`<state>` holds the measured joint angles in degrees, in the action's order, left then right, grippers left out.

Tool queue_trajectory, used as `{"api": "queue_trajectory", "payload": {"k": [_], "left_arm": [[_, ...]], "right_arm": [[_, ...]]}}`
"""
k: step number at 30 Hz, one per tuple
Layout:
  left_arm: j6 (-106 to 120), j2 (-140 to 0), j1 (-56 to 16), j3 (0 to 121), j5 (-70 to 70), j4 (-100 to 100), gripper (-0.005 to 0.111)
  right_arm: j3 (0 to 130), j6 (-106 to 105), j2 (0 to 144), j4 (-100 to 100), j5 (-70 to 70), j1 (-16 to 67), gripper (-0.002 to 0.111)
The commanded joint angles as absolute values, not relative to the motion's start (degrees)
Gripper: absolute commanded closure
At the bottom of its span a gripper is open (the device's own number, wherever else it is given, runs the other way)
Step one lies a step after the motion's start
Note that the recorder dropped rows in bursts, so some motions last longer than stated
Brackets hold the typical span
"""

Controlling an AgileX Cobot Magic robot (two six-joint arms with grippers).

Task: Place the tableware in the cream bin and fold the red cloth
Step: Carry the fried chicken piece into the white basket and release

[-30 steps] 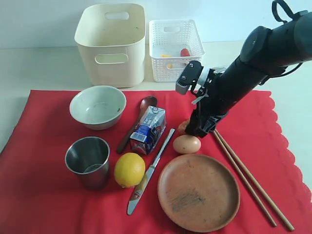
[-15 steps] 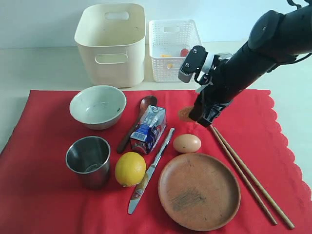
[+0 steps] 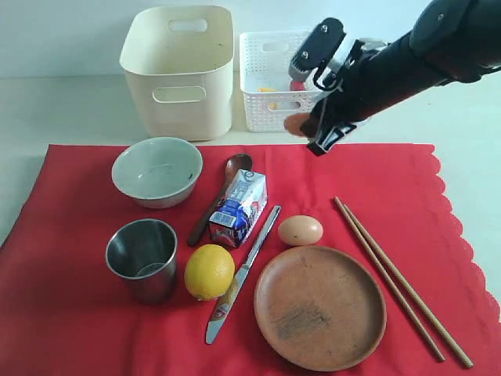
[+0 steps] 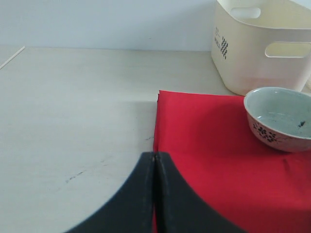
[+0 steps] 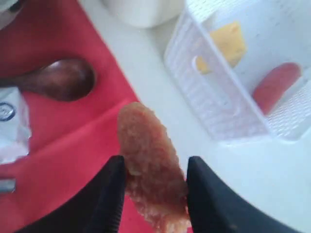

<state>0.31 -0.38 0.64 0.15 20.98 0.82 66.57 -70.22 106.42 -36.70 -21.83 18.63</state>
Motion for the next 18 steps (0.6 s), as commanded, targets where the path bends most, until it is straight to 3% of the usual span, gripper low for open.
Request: {"api": "queue_trajectory", "payload": {"k": [1, 18], "left_arm": [[0.4, 0.0, 0.8, 0.0, 20.2, 0.6, 0.107], [0.4, 0.0, 0.8, 0.0, 20.2, 0.6, 0.107]], "right_arm": [[71.9, -70.2, 106.3, -41.6, -15.1, 18.6, 0.108], [94.2, -63.9, 128.6, -50.4, -1.0, 18.6, 0.107]]}}
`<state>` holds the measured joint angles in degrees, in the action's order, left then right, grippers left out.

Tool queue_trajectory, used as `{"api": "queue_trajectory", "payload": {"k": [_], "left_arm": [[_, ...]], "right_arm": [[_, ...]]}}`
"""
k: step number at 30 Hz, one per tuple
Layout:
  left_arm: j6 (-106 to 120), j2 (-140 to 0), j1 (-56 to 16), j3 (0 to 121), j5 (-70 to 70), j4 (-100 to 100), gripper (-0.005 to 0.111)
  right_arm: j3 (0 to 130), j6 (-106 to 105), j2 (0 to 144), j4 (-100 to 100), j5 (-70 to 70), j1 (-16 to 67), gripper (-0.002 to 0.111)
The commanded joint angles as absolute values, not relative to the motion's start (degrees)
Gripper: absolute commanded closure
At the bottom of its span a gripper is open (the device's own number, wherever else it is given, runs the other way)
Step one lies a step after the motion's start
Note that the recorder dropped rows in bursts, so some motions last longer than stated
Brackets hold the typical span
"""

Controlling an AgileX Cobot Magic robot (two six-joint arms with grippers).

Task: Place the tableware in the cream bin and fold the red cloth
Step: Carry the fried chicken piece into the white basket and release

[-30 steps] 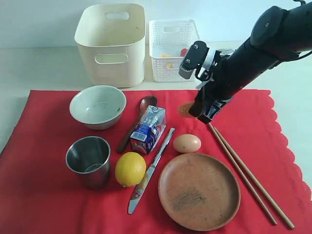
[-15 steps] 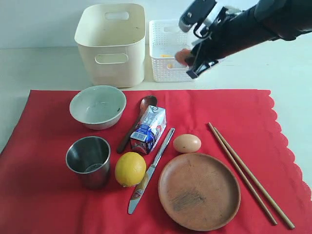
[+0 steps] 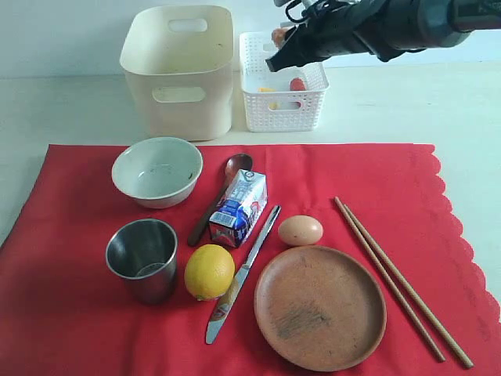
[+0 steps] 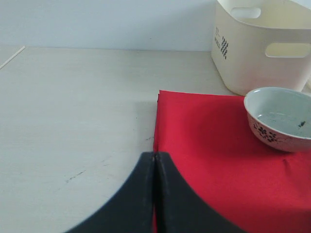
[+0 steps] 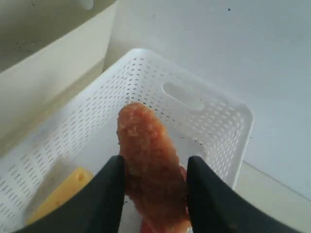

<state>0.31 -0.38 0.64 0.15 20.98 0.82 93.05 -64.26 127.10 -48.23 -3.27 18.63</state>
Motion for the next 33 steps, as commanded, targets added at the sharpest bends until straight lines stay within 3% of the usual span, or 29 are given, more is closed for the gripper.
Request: {"api": "queue_trajectory", "payload": {"k": [1, 5, 12, 18, 23, 33], "left_arm": [[0.4, 0.0, 0.8, 0.0, 20.2, 0.6, 0.107], [0.4, 0.0, 0.8, 0.0, 20.2, 0.6, 0.107], [0.4, 0.0, 0.8, 0.0, 20.2, 0.6, 0.107], [0.4, 0.0, 0.8, 0.0, 20.2, 0.6, 0.107], [0.4, 0.0, 0.8, 0.0, 20.2, 0.6, 0.107], [0.4, 0.0, 0.8, 0.0, 20.2, 0.6, 0.107]], "right_arm": [[94.2, -63.9, 128.8, -50.4, 0.0, 18.6, 0.106], [94.2, -63.8, 129.7, -50.6, 1.3, 18.6, 0.094], [94.2, -63.8, 130.0, -51.5, 0.5, 18.6, 0.057], [94.2, -63.8, 130.0, -51.5, -0.7, 18.6, 0.041], [94.2, -63.8, 129.6, -51.5, -2.9, 18.5, 0.036], [94.2, -59.6, 122.4, -45.3, -25.7, 18.5, 0.040]]}}
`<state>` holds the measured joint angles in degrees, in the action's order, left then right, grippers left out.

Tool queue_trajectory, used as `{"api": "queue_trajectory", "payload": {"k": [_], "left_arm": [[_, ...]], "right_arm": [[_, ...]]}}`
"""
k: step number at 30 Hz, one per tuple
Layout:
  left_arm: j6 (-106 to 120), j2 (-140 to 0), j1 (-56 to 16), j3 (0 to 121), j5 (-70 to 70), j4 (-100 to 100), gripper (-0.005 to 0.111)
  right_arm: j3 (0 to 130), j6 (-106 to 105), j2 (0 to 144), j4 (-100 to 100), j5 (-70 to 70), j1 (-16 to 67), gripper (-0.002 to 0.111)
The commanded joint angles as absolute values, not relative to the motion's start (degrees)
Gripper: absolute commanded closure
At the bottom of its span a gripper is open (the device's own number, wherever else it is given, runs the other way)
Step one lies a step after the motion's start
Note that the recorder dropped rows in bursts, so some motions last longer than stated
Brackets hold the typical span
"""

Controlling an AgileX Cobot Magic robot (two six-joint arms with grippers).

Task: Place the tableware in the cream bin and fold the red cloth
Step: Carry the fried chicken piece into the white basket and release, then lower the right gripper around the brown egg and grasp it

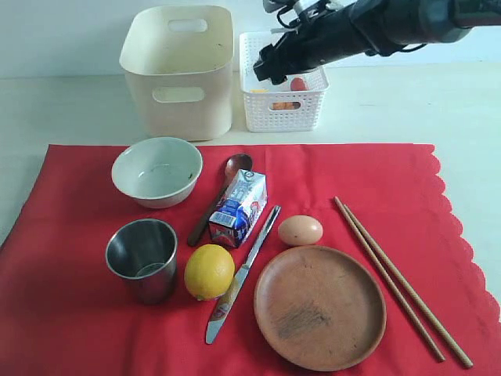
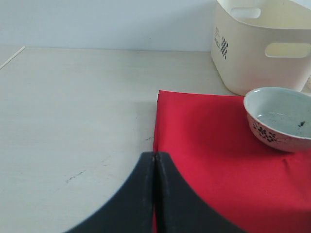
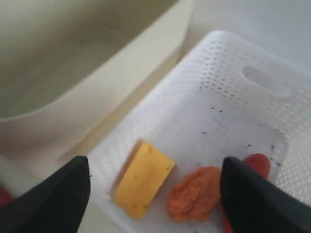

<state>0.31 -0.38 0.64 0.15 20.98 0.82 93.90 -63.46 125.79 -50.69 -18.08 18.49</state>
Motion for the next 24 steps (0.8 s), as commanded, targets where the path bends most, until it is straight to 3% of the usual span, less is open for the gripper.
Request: {"api": "queue_trajectory", "payload": {"k": [1, 9, 15, 24], "left_arm": [[0.4, 0.0, 0.8, 0.0, 20.2, 0.6, 0.107], [0.4, 0.0, 0.8, 0.0, 20.2, 0.6, 0.107], [0.4, 0.0, 0.8, 0.0, 20.2, 0.6, 0.107], [0.4, 0.0, 0.8, 0.0, 20.2, 0.6, 0.107]], "right_arm": [[94.2, -56.9, 121.7, -42.4, -27.1, 18.5, 0.042], [92.1, -37.2, 116.6, -23.3, -35.2, 18.5, 0.072], [78.1, -35.8, 108.3, -23.4, -31.8, 18.5, 0.091], [54.2, -36.3, 92.9, -29.3, -25.8, 18.6, 0.091]]}}
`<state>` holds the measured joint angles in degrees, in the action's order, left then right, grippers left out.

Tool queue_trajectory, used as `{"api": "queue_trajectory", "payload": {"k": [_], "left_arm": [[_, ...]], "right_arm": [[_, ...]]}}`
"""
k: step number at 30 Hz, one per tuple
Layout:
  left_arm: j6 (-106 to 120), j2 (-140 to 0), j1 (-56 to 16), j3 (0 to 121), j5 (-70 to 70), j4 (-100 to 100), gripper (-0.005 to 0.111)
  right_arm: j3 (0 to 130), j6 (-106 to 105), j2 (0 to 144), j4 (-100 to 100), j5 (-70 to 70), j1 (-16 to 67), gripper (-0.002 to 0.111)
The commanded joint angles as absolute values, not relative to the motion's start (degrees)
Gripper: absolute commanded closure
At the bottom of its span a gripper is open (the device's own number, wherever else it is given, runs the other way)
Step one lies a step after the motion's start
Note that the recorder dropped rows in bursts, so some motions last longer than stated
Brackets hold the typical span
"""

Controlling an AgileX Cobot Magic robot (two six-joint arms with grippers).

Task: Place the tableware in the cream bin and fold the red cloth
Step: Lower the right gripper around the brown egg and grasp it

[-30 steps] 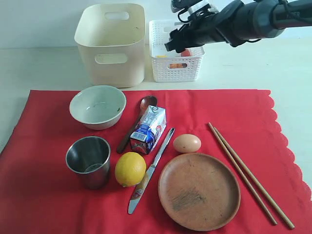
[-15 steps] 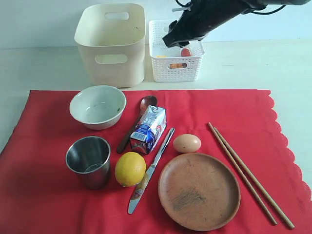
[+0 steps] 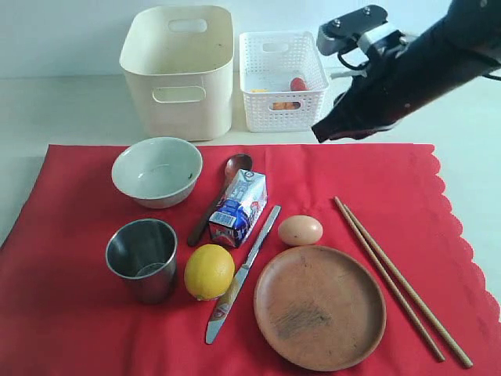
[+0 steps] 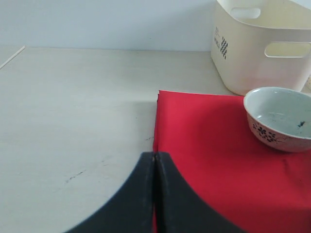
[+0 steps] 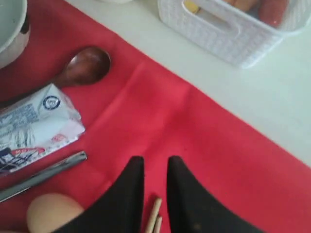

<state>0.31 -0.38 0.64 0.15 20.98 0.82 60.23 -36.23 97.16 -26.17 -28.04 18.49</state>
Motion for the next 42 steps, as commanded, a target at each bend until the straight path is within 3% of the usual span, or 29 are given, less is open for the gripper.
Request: {"api": "queue_trajectory", "payload": {"k": [1, 7, 19, 21, 25, 30, 42], "left_arm": [[0.4, 0.0, 0.8, 0.0, 20.2, 0.6, 0.107], [0.4, 0.0, 0.8, 0.0, 20.2, 0.6, 0.107], [0.4, 0.0, 0.8, 0.0, 20.2, 0.6, 0.107], [0.4, 0.0, 0.8, 0.0, 20.2, 0.6, 0.107], [0.4, 0.0, 0.8, 0.0, 20.2, 0.6, 0.107], [0.4, 0.0, 0.8, 0.0, 20.2, 0.6, 0.107], [0.4, 0.0, 0.8, 0.0, 20.2, 0.6, 0.107]], "right_arm": [[51.8, -36.5, 91.7, -30.2, -26.2, 18.6, 0.091], [43.3, -47.1, 87.9, -42.2, -31.3, 18.6, 0.091], [41.7, -67.6, 88.0, -64.1, -34.3, 18.6, 0.090], [41.7, -67.7, 88.3, -63.5, -31.7, 18.6, 0.084], [41.7, -67.2, 89.6, -63.5, -28.8, 18.6, 0.061], [41.7, -73.8, 92.6, -63.5, -34.9, 18.7, 0.043], [44.8, -71.3, 100.0, -56.6, -27.0, 25.6, 0.039]]}}
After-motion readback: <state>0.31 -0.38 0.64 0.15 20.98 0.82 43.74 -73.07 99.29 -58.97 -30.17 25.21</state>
